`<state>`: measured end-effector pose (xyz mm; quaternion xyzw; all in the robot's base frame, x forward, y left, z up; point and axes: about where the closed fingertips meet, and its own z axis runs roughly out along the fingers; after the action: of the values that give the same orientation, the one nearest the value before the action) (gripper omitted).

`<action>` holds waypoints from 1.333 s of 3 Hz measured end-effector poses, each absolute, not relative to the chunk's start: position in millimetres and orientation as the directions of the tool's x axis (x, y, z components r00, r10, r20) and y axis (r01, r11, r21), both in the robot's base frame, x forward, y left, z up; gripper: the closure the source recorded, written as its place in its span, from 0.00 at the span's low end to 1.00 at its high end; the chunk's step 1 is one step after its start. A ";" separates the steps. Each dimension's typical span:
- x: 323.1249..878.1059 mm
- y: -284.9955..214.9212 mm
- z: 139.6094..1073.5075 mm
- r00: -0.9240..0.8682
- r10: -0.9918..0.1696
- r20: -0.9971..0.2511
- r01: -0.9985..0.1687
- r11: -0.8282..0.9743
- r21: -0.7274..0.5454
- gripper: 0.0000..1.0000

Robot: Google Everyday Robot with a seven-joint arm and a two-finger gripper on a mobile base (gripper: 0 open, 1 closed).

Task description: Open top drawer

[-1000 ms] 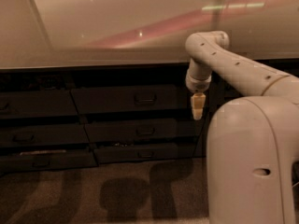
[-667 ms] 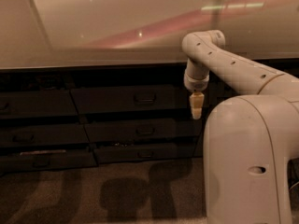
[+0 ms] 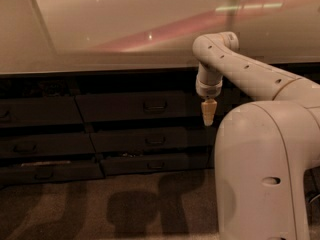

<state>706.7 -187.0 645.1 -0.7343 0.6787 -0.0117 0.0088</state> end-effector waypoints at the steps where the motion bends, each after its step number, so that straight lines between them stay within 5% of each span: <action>1: 706.6 -187.0 645.1 0.078 -0.997 0.005 -0.996 -0.079 -0.029 0.42; 3: 706.6 -187.0 645.0 0.079 -0.997 0.005 -0.996 -0.079 -0.029 0.89; 4: 706.6 -187.0 645.0 0.079 -0.997 0.005 -0.996 -0.079 -0.029 1.00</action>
Offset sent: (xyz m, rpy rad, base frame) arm 0.0000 0.0000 0.0000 0.0000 0.0000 0.0000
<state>706.6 -187.0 645.0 -0.7343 0.6787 -0.0116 0.0087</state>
